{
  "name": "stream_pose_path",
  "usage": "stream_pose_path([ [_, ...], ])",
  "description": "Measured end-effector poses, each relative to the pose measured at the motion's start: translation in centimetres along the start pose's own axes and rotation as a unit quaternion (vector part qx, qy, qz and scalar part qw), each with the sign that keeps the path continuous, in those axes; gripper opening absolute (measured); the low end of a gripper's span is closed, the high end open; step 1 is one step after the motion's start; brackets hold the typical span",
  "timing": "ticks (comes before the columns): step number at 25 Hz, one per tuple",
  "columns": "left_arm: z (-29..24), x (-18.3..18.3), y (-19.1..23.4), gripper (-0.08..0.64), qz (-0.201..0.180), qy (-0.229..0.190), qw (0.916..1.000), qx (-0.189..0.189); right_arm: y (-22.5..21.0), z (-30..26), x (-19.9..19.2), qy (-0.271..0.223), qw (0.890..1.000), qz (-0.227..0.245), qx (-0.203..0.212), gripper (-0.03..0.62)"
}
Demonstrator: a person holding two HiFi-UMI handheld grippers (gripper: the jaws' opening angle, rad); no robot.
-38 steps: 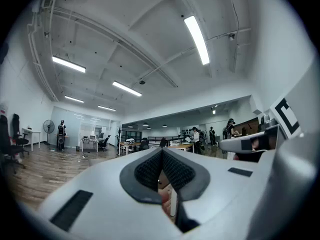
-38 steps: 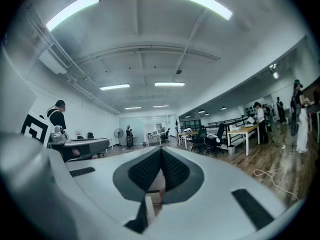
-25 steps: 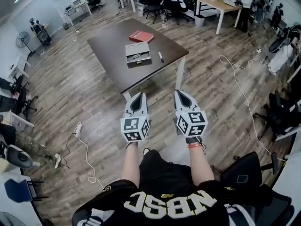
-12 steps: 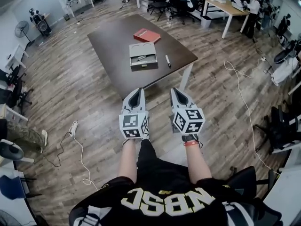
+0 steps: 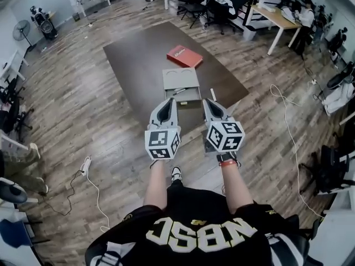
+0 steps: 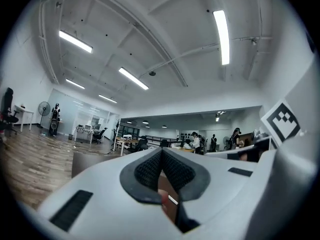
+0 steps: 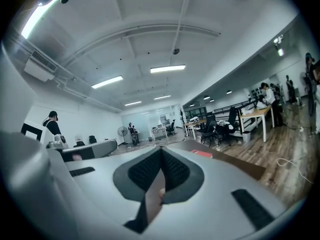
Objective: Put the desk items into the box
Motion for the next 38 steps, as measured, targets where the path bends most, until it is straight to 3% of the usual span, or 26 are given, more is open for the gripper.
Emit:
stream_pose_path([
  [5,-7.4,0.4,5.4,0.012,-0.006,0.004,0.9999,-0.013,-1.5,-7.6,0.7,0.001,1.000,-0.019,-0.012,0.006],
  [13,-14.0,-1.8,7.3,0.012,-0.017,0.047,0.9971,-0.057,-4.7,-12.6,2.1,-0.007,0.998,-0.036,-0.055,0.007],
  [21,-19.7,-4.9,5.2,0.011,-0.021,0.070,0.9912,-0.111,-10.4,-14.8,1.6,0.001,0.995,-0.048,-0.084,0.008],
  [38,-31.3,-11.2,1.5,0.012,-0.013,0.134,0.9744,-0.180,-21.2,-18.6,-0.4,0.069,0.987,-0.062,-0.132,0.008],
])
Point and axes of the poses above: the fingertips, and each gripper's own axes: z backward along the fingers, y to its left, x out of its top, the point moved 9 cm from there along z, backward along the fingers, and after that the axes turned 3 degrees about x, right-handed, at the moved point
